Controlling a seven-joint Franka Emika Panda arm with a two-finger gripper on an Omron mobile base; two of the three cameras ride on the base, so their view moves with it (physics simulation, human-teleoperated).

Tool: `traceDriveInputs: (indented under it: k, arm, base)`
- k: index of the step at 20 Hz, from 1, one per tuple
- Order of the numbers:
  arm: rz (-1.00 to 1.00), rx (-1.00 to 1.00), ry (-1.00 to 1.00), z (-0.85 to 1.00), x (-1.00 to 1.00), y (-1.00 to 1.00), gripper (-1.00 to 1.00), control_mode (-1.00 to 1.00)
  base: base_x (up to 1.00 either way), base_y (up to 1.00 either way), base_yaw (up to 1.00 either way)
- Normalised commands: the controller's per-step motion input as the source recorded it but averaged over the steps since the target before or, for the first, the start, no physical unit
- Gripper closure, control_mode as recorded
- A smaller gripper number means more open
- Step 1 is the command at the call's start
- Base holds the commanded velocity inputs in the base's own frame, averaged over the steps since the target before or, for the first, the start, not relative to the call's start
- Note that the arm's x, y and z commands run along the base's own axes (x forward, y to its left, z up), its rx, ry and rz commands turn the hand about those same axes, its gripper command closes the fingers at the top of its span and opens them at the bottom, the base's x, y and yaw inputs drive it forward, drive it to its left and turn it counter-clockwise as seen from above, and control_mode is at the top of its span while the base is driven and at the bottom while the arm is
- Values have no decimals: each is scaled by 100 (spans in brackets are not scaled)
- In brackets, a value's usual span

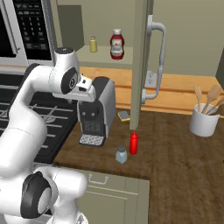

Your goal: Put the shaker and condiment bottle from the counter next to their counterparts in the cabinet.

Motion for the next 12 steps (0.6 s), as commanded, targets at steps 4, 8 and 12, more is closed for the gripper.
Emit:
traceDriveInputs:
  k: [4,8,12]
  arm:
    - [1,0,0,0,2,-8,-100,-100]
    - [-1,-1,-24,-3,-21,-24,-100,-100]
    - [-7,-18,-61,-47,-68,-27,-100,-100]
  base:
    - [0,0,0]
    - [0,0,0]
    - [0,0,0]
